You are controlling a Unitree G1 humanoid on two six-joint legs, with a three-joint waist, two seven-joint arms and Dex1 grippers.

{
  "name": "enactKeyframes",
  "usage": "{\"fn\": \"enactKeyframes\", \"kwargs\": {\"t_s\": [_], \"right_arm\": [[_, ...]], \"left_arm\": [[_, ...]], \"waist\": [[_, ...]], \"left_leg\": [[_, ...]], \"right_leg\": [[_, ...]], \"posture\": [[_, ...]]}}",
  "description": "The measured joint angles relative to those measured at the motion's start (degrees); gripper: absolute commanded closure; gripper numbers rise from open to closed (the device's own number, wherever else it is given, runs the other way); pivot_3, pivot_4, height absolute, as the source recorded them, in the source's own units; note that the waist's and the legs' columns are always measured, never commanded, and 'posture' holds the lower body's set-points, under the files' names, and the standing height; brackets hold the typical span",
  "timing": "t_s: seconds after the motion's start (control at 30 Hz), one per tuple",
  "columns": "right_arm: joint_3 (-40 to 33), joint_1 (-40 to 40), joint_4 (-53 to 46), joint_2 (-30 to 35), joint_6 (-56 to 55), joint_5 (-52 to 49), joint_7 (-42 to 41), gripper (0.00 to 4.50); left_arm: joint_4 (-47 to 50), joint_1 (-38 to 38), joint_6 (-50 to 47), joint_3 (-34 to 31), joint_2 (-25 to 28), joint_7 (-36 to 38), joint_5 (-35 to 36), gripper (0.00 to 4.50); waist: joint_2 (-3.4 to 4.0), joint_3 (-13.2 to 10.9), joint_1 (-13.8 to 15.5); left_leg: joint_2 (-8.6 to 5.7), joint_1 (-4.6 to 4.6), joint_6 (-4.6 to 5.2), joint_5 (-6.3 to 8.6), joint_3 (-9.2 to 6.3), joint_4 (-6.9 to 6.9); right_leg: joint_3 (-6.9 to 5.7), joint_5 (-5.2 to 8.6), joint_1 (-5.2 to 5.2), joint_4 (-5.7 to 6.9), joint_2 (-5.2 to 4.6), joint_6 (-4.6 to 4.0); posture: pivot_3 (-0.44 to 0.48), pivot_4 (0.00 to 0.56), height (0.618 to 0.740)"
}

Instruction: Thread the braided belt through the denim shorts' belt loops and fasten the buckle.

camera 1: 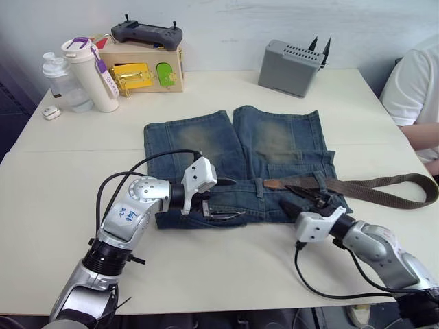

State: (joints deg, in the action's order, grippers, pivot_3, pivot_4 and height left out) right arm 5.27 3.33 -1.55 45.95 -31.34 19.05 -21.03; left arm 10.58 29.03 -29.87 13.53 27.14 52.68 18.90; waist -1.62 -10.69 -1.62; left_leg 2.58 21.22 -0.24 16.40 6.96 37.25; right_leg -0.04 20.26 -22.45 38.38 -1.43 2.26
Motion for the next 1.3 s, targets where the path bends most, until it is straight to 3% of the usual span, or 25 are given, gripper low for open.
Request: {"fn": "enactKeyframes", "kwargs": {"t_s": [0.07,0.1,0.23,0.37,0.6,0.8,1.3], "right_arm": [[-1.5,-1.9,-2.3,0.9,1.2,-5.4,-3.1,0.23],[-2.6,-3.2,-4.0,0.9,3.3,-9.3,-4.6,0.04],[-8.1,-6.9,-14.9,-3.1,27.0,-35.9,-7.0,0.04],[-12.0,-6.9,-23.7,-10.4,52.1,-70.2,6.0,0.04],[-13.5,-9.5,-27.7,-19.7,61.3,-114.1,31.5,0.04],[-15.8,-9.2,-27.2,-22.9,59.9,-124.5,38.7,0.04],[-16.9,-3.5,-17.1,-27.7,60.0,-118.4,38.4,0.04]], "left_arm": [[-0.1,0.0,0.1,0.1,-0.1,0.1,0.0,0.0],[-0.1,0.1,0.2,0.1,-0.1,0.1,-0.1,0.0],[-0.3,0.3,0.7,0.4,-0.5,0.4,-0.1,0.0],[-0.3,0.3,1.1,0.8,-1.3,0.7,-0.2,0.0],[-0.4,0.3,1.3,0.9,-1.2,0.8,-0.7,0.0],[-0.4,0.3,1.3,0.5,-0.7,0.9,-0.8,0.0],[-0.4,0.3,1.2,0.0,0.2,0.6,-0.9,0.0]], "waist": [[0.0,0.0,0.0],[0.0,0.0,0.0],[0.0,0.0,0.1],[0.0,0.0,0.0],[0.0,0.0,0.0],[0.0,0.0,0.0],[0.0,0.0,-0.2]], "left_leg": [[0.0,0.0,0.0,0.0,0.0,-0.02],[0.02,0.0,0.0,0.0,-0.02,-0.03],[0.05,0.0,0.0,0.0,-0.05,0.0],[0.07,0.0,0.0,0.0,-0.08,-0.05],[0.03,0.11,0.05,0.03,-0.09,-0.06],[0.03,0.12,0.07,0.04,-0.09,-0.12],[0.06,0.17,0.05,0.03,-0.09,-0.19]], "right_leg": [[0.0,0.0,0.0,0.0,0.0,0.0],[-0.01,0.0,0.0,-0.01,0.01,0.0],[-0.01,0.0,0.02,0.07,0.0,0.0],[-0.02,0.01,-0.02,0.11,0.0,-0.03],[-0.01,0.01,-0.06,0.0,-0.01,-0.02],[-0.01,0.01,-0.08,-0.08,0.01,0.02],[-0.01,0.01,-0.13,-0.15,0.03,0.02]], "posture": [[0.0,0.15,0.735],[0.0,0.15,0.735],[0.0,0.15,0.735],[0.0,0.15,0.735],[0.0,0.15,0.735],[0.0,0.15,0.735],[0.0,0.15,0.735]]}}
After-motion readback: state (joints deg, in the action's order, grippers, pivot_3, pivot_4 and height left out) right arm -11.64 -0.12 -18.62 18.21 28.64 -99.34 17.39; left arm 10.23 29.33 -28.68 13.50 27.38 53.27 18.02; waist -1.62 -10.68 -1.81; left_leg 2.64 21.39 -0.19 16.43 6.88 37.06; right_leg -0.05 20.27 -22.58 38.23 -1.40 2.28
